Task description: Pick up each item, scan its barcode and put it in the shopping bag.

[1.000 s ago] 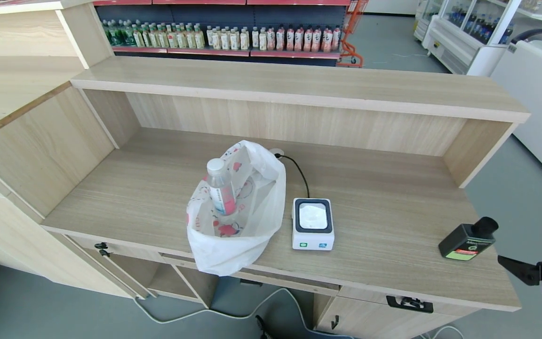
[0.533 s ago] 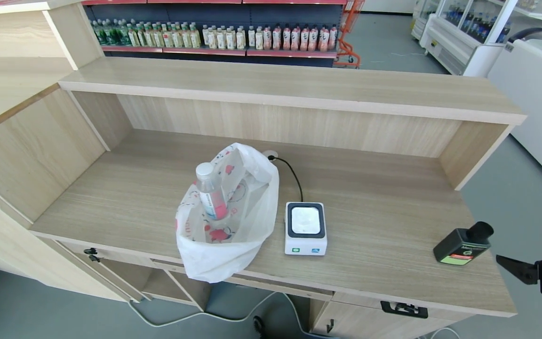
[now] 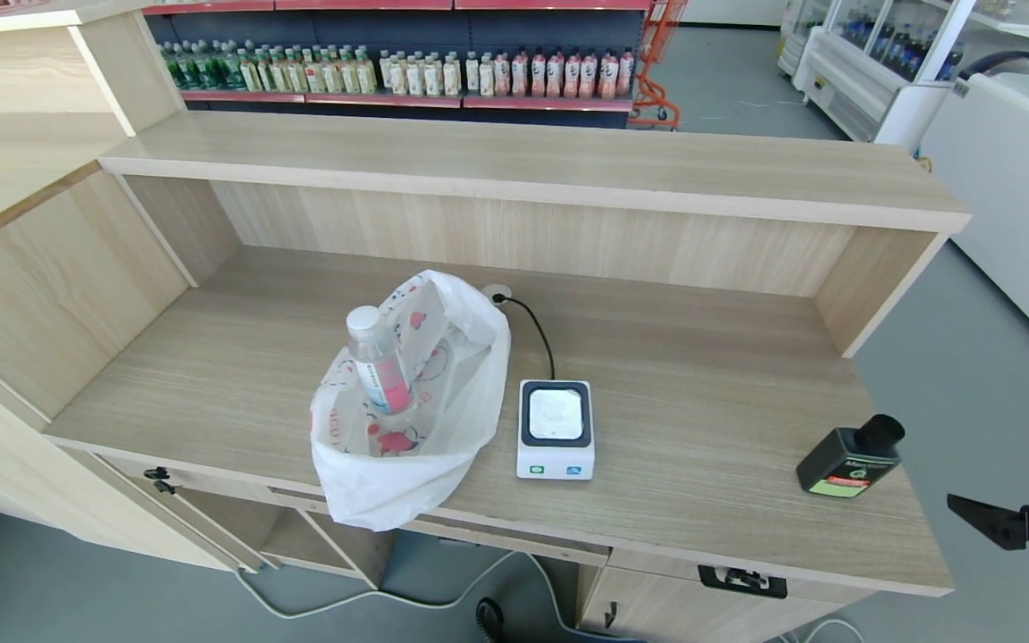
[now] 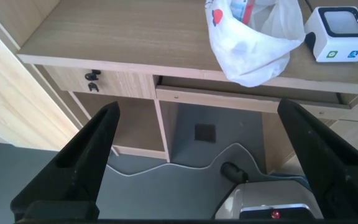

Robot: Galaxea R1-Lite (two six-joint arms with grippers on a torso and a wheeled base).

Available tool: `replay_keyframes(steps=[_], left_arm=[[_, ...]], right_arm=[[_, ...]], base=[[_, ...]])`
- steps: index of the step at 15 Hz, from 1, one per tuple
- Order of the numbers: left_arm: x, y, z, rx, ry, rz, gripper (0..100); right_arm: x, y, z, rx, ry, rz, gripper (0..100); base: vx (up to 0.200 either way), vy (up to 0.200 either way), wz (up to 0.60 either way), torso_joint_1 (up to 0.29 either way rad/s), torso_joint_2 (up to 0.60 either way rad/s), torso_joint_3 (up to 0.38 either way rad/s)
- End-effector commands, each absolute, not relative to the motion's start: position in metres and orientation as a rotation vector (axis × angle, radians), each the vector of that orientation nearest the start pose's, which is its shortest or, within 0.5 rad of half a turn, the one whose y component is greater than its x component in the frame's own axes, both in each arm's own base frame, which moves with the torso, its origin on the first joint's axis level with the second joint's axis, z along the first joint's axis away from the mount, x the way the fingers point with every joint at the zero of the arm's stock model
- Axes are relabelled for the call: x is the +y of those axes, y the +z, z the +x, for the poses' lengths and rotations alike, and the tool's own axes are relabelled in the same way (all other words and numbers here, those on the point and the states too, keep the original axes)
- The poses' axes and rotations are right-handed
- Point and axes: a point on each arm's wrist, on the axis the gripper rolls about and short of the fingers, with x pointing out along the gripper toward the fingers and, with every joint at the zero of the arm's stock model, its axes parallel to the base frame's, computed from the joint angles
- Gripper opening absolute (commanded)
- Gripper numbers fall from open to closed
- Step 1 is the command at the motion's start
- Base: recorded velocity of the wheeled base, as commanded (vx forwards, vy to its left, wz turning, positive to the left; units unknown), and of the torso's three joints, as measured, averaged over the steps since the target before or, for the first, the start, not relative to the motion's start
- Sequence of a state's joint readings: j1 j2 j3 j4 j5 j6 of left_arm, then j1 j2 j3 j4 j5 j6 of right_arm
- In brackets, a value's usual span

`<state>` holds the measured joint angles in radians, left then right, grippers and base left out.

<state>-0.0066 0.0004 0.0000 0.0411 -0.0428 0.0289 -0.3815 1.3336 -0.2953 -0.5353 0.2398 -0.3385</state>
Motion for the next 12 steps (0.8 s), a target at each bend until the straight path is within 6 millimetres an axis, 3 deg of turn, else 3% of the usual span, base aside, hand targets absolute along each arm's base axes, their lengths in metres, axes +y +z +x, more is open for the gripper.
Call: replay_keyframes(steps=[1, 12], left_arm=[[-0.001, 0.071, -0.023, 0.041, -0.051, 0.028, 100], [-0.001, 0.071, -0.023, 0.041, -0.051, 0.028, 100]], right_arm=[[-0.061, 0.129, 0.165, 0.506, -0.053, -0.174, 100], [-0.077, 0.107, 0.202, 0.636, -0.04, -0.273, 100]], base=[[0.0, 0.0, 0.0, 0.0, 0.0, 0.0], [0.0, 0.0, 0.0, 0.0, 0.0, 0.0]])
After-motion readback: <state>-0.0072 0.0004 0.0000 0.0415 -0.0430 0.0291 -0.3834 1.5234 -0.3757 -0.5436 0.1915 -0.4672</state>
